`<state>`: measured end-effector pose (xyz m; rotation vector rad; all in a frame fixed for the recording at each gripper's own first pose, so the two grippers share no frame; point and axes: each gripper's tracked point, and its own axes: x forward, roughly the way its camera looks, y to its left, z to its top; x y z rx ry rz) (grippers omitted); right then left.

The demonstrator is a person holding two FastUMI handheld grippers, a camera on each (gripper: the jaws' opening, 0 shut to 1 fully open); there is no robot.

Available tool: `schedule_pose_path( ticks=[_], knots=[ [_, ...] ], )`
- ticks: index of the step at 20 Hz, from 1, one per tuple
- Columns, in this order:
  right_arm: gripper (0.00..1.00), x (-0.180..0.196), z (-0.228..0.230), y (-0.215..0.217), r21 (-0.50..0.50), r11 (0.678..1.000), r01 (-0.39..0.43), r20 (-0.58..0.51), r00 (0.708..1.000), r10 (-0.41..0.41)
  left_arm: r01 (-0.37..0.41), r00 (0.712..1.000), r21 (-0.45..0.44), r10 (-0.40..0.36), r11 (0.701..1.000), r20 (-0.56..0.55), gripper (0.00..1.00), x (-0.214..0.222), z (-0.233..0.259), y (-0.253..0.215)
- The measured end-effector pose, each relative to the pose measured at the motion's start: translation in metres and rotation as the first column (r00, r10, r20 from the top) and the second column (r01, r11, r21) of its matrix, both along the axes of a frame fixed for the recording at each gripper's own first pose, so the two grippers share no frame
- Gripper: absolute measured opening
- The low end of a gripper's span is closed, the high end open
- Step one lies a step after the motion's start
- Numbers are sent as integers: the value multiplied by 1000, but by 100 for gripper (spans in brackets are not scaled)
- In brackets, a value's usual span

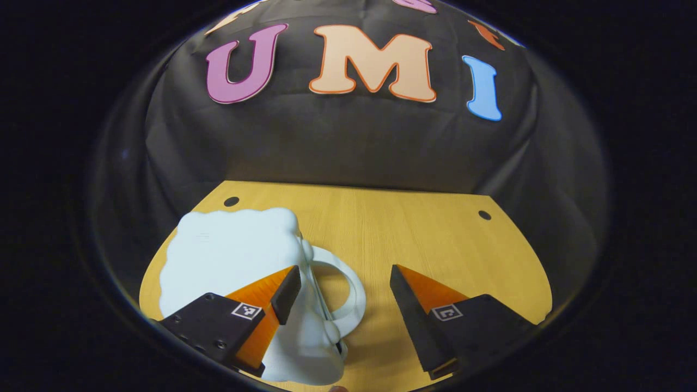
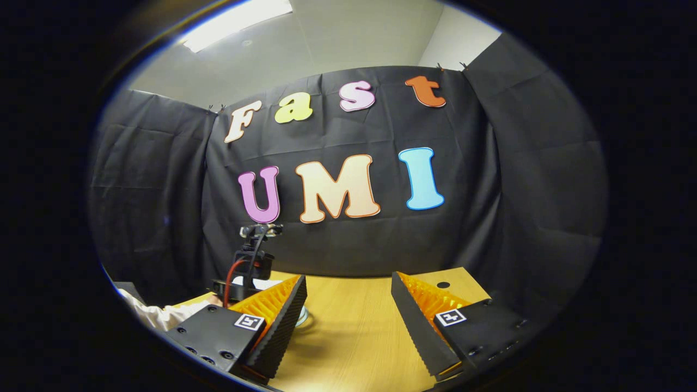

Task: First open the suitcase, pack the skin care products into it, and then close the suitcase.

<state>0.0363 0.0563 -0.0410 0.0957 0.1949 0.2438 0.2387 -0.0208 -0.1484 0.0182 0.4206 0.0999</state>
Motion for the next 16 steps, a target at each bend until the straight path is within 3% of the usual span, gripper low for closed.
schedule_pose_path(
  ticks=[3, 6, 11, 16],
  knots=[
    [96, 1, -5, 5, -3, 1000, -2, 0, 1000, 2, -8, 989, -1, 8, 1000, 151, 96, -38, 59, -6],
    [98, 4, -1, 13, -8, 1000, -3, 27, 1000, 4, -4, 957, -10, 7, 1000, 292, 95, -88, 109, -15],
    [98, 8, -2, 18, 35, 999, 16, 43, 999, -18, 6, 943, -41, 8, 999, 332, 95, -141, 126, -30],
    [96, 4, -10, 18, 13, 999, 31, 38, 999, -32, 36, 949, -46, -20, 998, 316, 95, -141, 114, -35]
  ],
)
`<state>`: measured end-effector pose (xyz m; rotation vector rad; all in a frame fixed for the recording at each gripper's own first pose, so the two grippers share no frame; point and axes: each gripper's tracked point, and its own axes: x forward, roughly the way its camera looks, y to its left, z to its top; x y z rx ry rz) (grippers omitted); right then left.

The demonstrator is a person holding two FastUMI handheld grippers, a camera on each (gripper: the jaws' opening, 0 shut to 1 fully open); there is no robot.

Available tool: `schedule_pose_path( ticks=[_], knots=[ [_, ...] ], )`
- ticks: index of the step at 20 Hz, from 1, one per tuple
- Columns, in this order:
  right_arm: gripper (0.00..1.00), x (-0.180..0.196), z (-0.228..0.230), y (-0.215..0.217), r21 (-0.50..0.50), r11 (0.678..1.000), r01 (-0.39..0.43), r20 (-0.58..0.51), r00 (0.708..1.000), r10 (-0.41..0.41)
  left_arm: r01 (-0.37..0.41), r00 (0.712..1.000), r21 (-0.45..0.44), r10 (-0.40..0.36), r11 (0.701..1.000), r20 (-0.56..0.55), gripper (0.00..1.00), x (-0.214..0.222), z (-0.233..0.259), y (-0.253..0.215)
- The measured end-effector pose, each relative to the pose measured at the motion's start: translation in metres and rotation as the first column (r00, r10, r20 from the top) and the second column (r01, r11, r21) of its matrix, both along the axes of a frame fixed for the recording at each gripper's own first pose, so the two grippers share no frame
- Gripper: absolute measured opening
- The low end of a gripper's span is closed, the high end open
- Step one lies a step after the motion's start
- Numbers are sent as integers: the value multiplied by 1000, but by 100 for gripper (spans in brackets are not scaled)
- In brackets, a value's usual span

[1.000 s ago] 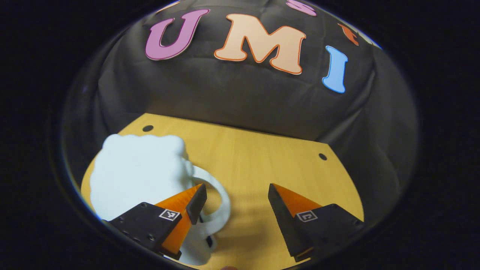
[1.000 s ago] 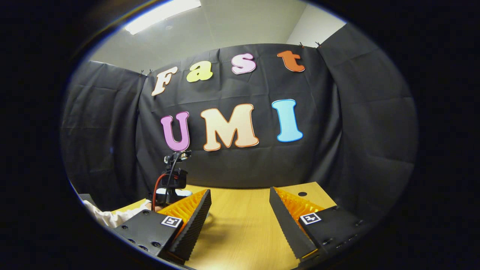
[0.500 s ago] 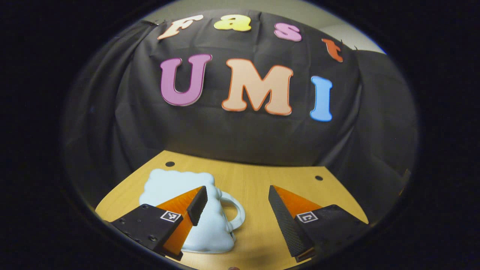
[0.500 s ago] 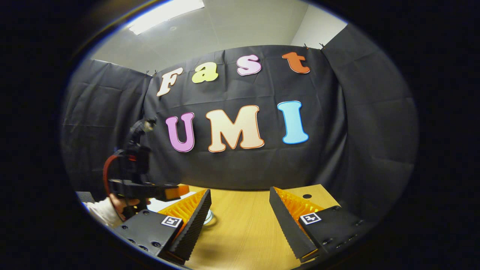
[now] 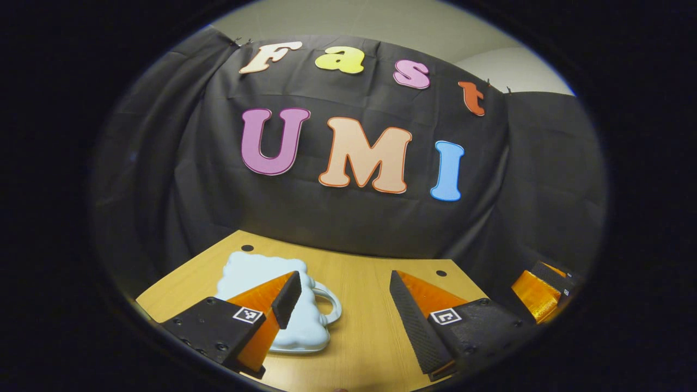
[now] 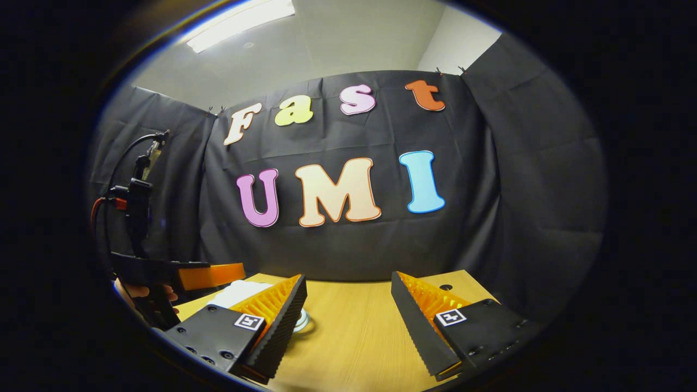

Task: First open the suitcase, pack the skin care products into it, and then close the suitcase.

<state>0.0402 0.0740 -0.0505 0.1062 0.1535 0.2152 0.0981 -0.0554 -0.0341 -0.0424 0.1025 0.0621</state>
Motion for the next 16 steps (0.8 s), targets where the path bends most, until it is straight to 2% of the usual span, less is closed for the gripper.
schedule_pose_path(
  ticks=[5, 10, 16],
  knots=[
    [98, -3, 4, -4, -2, 1000, 22, 10, 1000, -22, 24, 1000, -20, -24, 1000, -19, 95, 6, -1, -6],
    [98, -8, 8, -14, 19, 998, 59, 14, 998, -59, 31, 999, 55, -30, 998, -26, 95, 8, 0, -3],
    [98, -15, 14, -21, 34, 996, 88, 20, 996, -89, 68, 997, 32, -67, 997, -36, 95, 1, -2, -12]
  ],
)
